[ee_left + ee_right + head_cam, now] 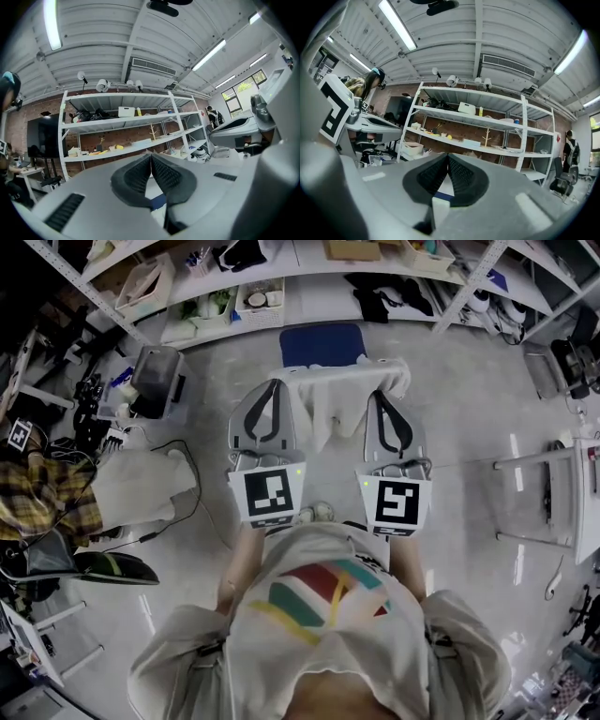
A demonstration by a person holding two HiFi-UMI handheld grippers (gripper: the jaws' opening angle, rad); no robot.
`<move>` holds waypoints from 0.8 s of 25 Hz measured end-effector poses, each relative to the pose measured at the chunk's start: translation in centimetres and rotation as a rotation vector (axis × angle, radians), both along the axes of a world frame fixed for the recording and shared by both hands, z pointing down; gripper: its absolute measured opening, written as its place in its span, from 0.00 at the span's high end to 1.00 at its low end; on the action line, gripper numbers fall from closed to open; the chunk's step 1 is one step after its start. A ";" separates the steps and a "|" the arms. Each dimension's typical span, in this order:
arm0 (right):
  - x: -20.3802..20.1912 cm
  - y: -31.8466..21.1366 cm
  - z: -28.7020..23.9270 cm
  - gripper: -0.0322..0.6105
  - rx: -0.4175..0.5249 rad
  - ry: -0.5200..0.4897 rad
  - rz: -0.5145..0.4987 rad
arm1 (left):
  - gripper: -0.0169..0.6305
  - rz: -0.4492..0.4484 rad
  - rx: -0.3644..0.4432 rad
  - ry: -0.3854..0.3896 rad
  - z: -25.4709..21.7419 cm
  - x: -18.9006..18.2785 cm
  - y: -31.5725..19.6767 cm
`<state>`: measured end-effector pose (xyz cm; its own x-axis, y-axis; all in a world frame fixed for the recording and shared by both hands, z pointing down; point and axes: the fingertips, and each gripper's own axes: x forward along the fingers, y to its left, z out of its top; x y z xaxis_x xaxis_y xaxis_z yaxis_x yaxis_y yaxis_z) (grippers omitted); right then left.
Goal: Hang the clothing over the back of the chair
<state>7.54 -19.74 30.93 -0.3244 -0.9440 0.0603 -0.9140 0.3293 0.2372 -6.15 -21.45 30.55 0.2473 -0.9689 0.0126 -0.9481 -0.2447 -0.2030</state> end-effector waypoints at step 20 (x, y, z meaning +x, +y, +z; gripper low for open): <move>0.5 0.0 0.3 0.94 0.009 0.023 0.003 | 0.95 -0.003 0.033 -0.014 -1.2 -0.1 0.8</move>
